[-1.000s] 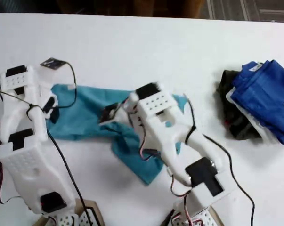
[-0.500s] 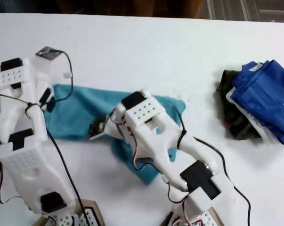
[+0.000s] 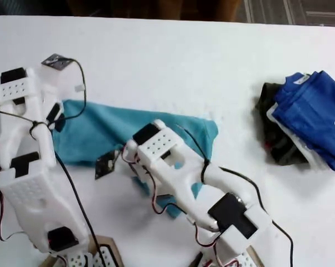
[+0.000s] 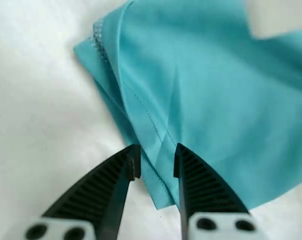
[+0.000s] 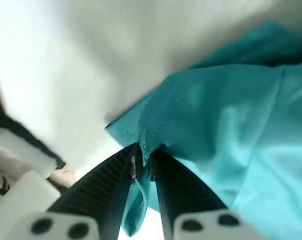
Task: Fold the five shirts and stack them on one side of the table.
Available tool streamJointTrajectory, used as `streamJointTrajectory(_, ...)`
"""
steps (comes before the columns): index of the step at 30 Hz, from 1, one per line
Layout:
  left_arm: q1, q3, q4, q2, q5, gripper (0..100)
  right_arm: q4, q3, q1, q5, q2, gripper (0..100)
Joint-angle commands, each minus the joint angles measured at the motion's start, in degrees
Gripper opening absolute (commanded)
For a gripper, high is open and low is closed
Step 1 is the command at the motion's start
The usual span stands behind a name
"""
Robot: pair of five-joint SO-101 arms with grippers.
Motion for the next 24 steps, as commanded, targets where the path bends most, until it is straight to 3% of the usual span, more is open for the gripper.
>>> streamJointTrajectory(1, -0.35, -2.15, 0.44, -0.53, 0.62, 14, -0.84, -0.18, -0.57, -2.73, -2.59, 2.1)
streamJointTrajectory(8, -0.35, -2.24, 0.44, -0.70, 0.62, 14, 6.02, -0.26, -4.44, -3.43, -3.30, 3.1)
streamJointTrajectory(15, -0.35, -2.24, 0.44, -0.62, 0.62, 14, 9.80, -0.70, -4.88, -3.78, -6.29, 23.6)
streamJointTrajectory(21, -0.35, -2.24, 0.44, -0.70, 0.70, 14, 11.82, -0.70, -4.18, -3.52, -14.55, 23.7)
streamJointTrajectory(24, -0.35, -2.24, 0.44, -0.62, 3.69, 14, 9.98, -2.55, 1.98, -3.43, -17.54, 22.5)
